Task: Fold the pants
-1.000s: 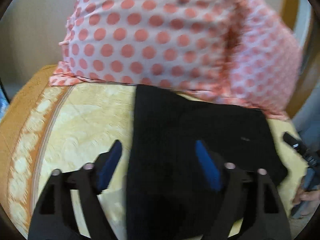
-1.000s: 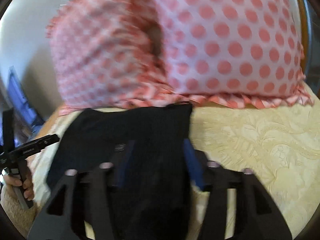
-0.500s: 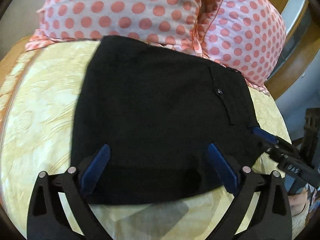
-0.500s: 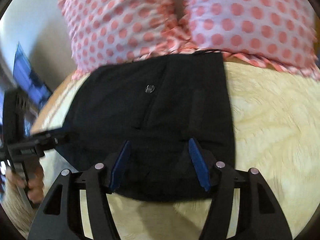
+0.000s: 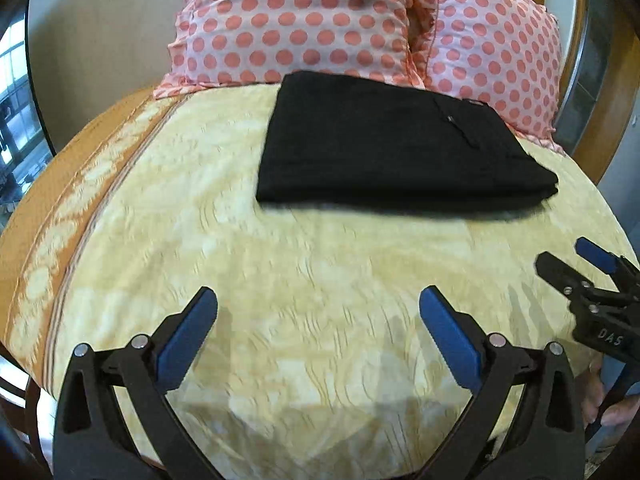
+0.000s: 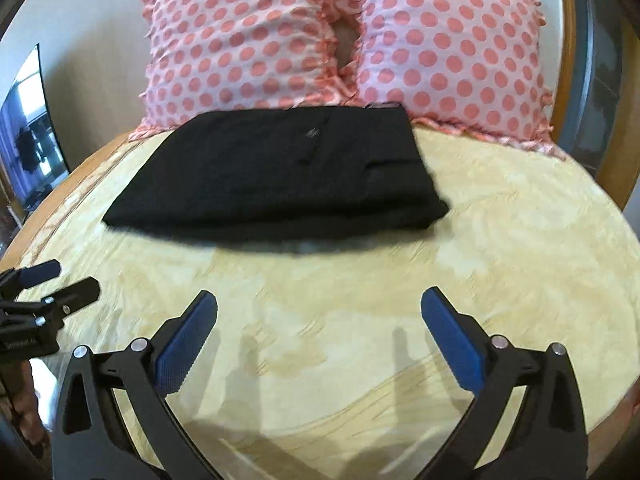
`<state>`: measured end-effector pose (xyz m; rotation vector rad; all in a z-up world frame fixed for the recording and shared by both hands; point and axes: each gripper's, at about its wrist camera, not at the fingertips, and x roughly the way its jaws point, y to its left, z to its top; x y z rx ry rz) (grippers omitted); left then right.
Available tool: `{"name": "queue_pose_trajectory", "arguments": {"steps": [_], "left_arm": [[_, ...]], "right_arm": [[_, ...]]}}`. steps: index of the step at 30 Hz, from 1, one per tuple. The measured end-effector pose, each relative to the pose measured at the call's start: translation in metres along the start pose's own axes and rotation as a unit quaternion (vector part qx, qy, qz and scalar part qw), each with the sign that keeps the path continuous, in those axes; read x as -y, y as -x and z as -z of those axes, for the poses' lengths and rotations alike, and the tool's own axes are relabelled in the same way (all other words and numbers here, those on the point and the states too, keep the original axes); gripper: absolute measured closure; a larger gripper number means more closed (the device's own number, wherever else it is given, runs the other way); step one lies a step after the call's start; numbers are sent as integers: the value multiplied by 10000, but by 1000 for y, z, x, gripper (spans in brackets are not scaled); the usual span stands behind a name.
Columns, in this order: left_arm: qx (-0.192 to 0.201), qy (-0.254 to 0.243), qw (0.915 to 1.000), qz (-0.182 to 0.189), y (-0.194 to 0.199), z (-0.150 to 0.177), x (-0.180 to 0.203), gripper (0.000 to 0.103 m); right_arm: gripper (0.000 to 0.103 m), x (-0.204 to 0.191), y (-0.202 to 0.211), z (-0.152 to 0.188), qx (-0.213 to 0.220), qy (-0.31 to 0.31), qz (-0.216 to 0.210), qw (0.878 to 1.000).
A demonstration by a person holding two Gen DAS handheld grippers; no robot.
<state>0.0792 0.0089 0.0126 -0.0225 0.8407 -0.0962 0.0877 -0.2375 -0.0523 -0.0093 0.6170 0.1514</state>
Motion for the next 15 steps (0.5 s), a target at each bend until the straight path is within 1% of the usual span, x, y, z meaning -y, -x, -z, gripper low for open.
{"name": "queue_pose_trajectory", "arguments": {"steps": [3, 7, 10, 12, 15], "left_arm": [[-5, -147, 9998, -145, -3, 7, 6, 2], [6, -169, 9996, -205, -5, 10, 8, 2], [69, -250, 9993, -276, -5, 12, 11, 2], [145, -249, 9992, -259, -5, 14, 10, 2], [299, -279, 9989, -232, -4, 18, 9, 2]], "right_arm": [[1, -7, -1, 6, -40, 47, 4, 10000], [1, -13, 1, 11, 1, 78, 105, 9999], [1, -11, -5, 14, -136, 7, 94, 9999], [1, -14, -4, 18, 9, 46, 169, 9998], [1, -15, -2, 22, 147, -60, 260, 9995]]}}
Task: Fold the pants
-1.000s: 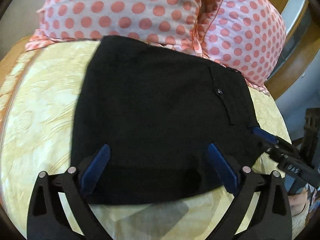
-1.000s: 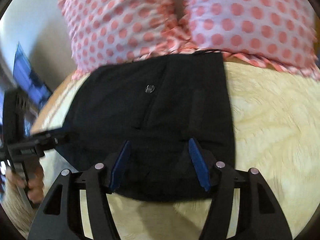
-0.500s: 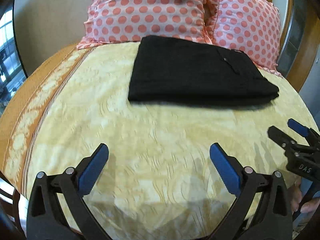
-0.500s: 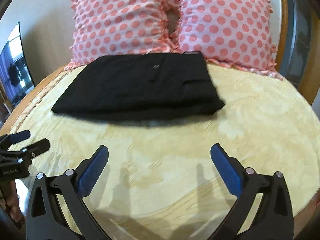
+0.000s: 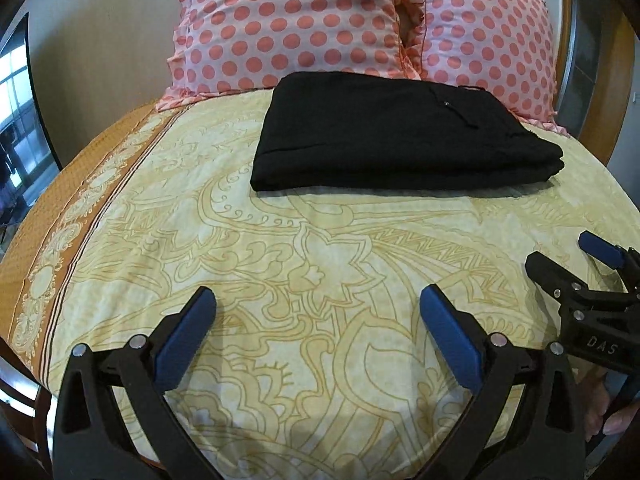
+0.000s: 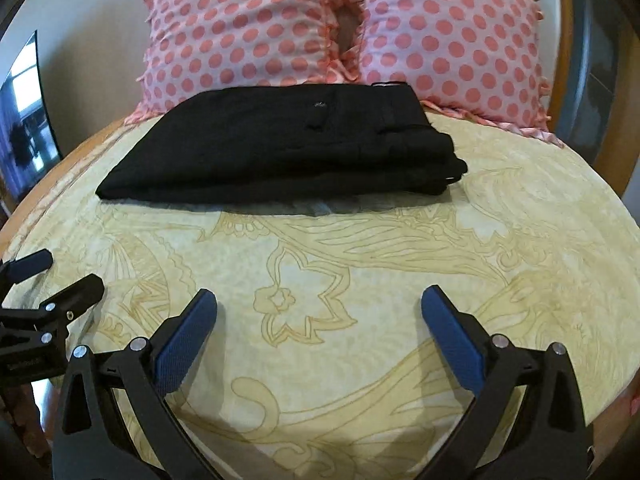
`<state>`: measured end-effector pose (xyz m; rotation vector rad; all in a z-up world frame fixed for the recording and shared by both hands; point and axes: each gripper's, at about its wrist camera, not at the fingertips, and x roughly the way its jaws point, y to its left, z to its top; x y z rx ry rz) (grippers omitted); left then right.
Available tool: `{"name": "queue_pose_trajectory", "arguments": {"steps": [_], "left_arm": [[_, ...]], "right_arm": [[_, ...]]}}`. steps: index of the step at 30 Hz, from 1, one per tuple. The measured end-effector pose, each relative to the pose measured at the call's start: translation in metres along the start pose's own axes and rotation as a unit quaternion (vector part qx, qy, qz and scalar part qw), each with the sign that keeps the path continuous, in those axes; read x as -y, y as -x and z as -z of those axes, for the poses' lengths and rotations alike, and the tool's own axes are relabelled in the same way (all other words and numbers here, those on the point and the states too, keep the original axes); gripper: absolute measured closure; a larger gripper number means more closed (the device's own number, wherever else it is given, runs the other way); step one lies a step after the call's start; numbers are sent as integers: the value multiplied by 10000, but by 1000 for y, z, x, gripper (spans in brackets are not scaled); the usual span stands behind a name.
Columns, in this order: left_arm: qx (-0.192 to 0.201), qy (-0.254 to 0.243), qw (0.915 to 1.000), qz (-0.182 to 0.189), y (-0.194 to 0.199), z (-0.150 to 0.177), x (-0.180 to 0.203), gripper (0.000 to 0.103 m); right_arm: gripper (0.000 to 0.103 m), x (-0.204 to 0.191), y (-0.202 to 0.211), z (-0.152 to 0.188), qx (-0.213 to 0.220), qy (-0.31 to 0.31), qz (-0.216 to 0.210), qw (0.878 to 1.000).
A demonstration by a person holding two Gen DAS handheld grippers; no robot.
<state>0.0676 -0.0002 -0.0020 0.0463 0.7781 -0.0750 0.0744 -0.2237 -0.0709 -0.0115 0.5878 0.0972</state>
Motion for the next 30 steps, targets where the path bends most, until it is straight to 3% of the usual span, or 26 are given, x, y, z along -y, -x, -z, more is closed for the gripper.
{"name": "queue_pose_trajectory", "arguments": {"steps": [30], "left_arm": [[97, -13, 10000, -2, 0, 3, 1, 2]], "right_arm": [[1, 0, 2, 3, 150, -89, 106, 9998]]}}
